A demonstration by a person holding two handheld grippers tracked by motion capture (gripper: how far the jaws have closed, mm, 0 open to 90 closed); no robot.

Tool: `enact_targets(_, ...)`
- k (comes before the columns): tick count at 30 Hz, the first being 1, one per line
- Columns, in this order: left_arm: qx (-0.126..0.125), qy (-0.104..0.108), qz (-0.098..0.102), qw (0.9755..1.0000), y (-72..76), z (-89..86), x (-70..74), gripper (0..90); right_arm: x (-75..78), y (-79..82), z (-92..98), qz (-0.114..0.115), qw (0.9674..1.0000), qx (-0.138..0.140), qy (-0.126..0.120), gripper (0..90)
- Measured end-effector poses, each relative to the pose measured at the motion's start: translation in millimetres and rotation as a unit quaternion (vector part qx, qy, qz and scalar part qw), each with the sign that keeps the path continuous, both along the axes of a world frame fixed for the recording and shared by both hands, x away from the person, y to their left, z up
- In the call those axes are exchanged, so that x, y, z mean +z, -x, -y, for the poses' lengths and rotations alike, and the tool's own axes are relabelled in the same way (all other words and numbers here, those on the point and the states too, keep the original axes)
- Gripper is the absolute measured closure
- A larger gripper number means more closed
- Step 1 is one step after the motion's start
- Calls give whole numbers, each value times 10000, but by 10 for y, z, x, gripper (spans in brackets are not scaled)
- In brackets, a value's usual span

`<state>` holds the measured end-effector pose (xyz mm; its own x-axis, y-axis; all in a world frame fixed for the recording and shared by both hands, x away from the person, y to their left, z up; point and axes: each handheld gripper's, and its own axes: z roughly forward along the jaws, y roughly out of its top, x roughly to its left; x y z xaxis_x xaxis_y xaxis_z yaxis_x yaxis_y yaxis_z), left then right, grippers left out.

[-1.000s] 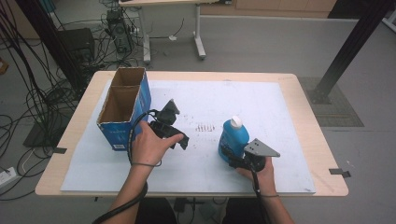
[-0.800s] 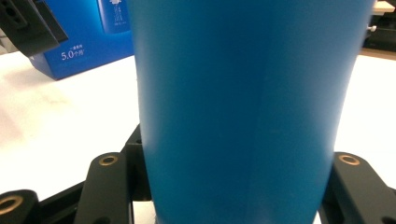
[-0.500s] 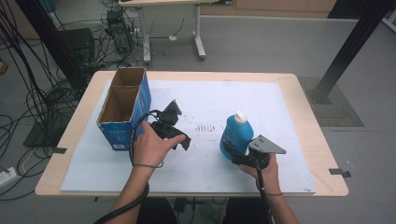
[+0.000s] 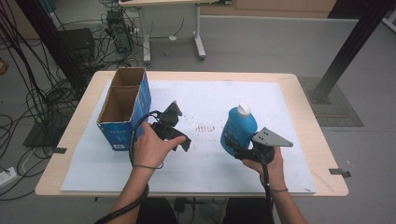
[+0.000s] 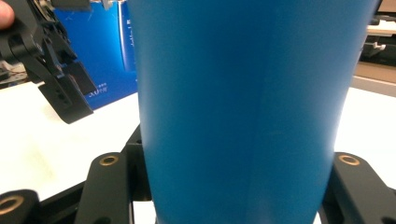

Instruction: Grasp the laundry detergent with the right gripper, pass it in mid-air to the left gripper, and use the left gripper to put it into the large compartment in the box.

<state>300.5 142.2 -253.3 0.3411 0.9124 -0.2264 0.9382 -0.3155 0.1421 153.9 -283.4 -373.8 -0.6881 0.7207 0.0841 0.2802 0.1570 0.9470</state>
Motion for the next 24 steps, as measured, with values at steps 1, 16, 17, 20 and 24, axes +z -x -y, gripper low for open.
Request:
enact_targets(1, -1, 11, 2, 10000, 5, 1, 4, 72, 19, -9, 5, -16, 10000, 19, 14, 420)
enact_targets(16, -791, 122, 151, 9967, 51, -66, 306, 68, 179, -108, 135, -128, 9995, 294, -36, 420)
enact_targets(17, -860, 119, 182, 9961, 61, -67, 344, 68, 184, -114, 142, -133, 9994, 312, -37, 420)
enact_targets(20, -1017, 109, 189, 9946, 62, -73, 424, 67, 190, -133, 170, -153, 9992, 366, -76, 420)
enact_targets(24, -1233, 65, 207, 9921, 53, -78, 542, 68, 219, -165, 203, -159, 9987, 473, -67, 420)
